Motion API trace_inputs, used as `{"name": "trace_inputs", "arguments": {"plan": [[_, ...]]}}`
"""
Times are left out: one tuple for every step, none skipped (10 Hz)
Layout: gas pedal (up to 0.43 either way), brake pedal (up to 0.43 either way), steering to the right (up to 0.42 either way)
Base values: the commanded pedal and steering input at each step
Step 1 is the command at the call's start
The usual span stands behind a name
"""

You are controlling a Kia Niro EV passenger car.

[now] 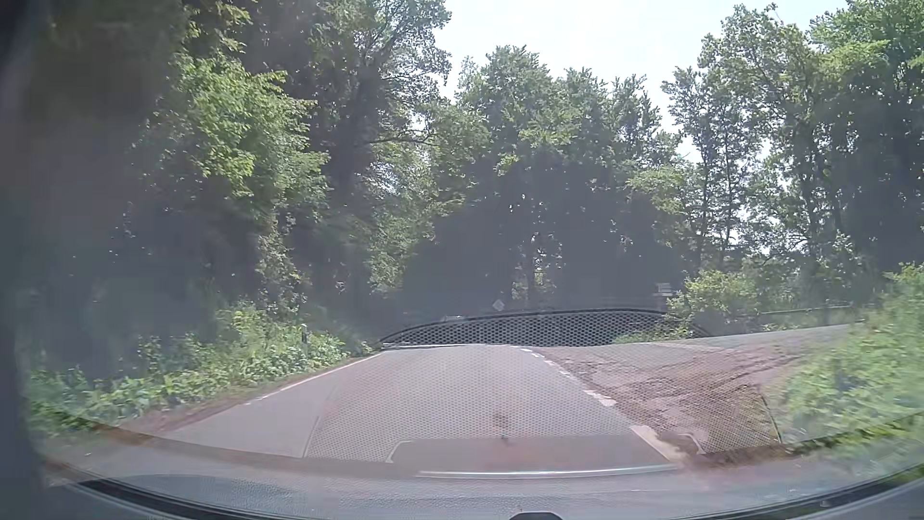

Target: Follow the waypoints while adhering to traffic rules and regulations

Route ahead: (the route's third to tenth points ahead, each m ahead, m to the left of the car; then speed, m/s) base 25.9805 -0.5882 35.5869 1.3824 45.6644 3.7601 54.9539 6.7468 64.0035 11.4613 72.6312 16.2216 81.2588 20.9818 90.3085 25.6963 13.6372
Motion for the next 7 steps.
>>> {"name": "trace_inputs", "arguments": {"plan": [[0.24,0.0,0.0],[0.197,0.0,0.0],[0.169,0.0,-0.001],[0.138,0.0,-0.007],[0.138,0.0,-0.015],[0.138,0.0,-0.02],[0.138,0.0,-0.023]]}}
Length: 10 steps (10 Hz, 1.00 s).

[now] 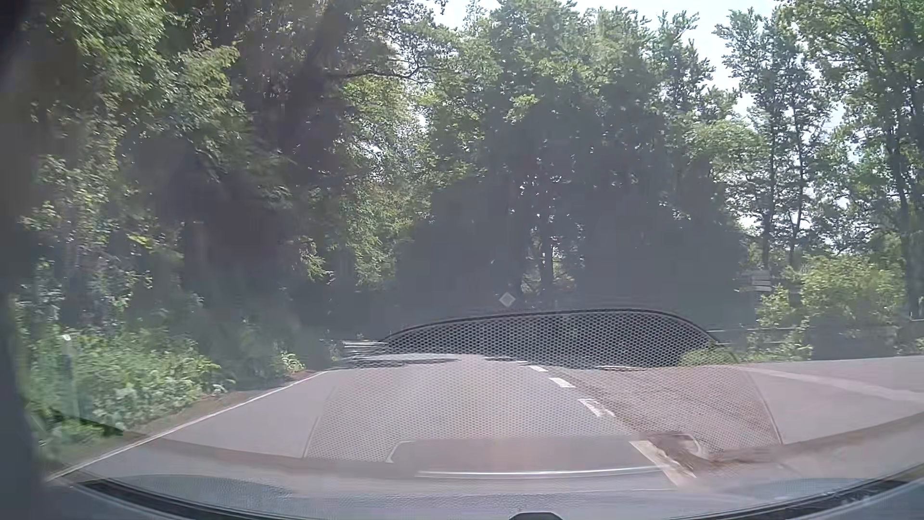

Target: Follow the waypoints while adhering to traffic rules and regulations

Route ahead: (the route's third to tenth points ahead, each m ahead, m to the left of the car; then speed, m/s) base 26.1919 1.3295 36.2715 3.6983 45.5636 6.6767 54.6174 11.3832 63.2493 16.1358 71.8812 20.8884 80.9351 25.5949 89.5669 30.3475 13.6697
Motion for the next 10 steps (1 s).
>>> {"name": "trace_inputs", "arguments": {"plan": [[0.138,0.0,-0.025],[0.138,0.0,-0.026],[0.138,0.0,-0.03],[0.138,0.0,-0.033],[0.15,0.0,-0.037],[0.15,0.0,-0.04],[0.15,0.0,-0.043],[0.15,0.0,-0.044],[0.15,0.0,-0.046],[0.15,0.0,-0.047]]}}
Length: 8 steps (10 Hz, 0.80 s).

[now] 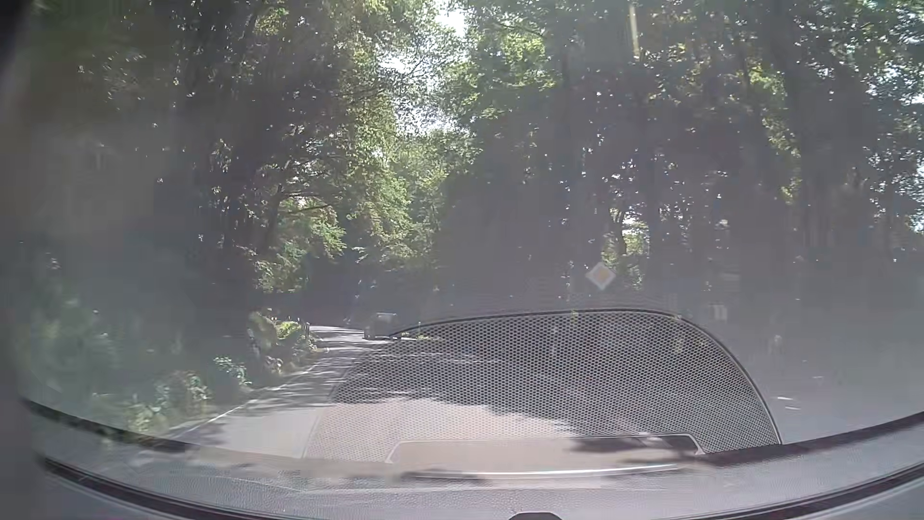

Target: Follow the waypoints while adhering to traffic rules and regulations

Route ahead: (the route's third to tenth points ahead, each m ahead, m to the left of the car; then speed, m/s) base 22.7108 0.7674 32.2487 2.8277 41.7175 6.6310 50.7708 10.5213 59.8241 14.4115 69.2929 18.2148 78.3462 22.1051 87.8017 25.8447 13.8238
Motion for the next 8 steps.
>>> {"name": "trace_inputs", "arguments": {"plan": [[0.15,0.0,-0.048],[0.15,0.0,-0.05],[0.15,0.0,-0.052],[0.138,0.0,-0.053],[0.138,0.0,-0.053],[0.13,0.0,-0.053],[0.13,0.0,-0.054],[0.118,0.0,-0.055]]}}
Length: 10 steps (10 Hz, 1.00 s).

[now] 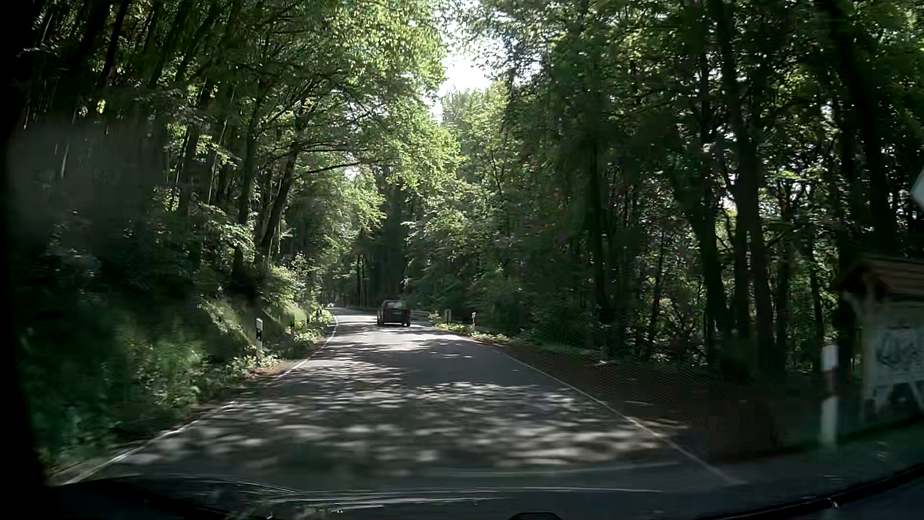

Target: Follow the waypoints while adhering to traffic rules and regulations

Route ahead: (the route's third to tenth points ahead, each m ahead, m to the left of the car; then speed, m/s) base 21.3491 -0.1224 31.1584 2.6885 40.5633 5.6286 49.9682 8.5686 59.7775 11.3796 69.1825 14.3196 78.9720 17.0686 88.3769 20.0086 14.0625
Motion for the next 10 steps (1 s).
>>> {"name": "trace_inputs", "arguments": {"plan": [[0.11,0.0,-0.058],[0.11,0.0,-0.058],[0.11,0.0,-0.058],[0.11,0.0,-0.058],[0.098,0.0,-0.056],[0.098,0.0,-0.056],[0.098,0.0,-0.054],[0.11,0.0,-0.051],[0.11,0.0,-0.045],[0.11,0.0,-0.032]]}}
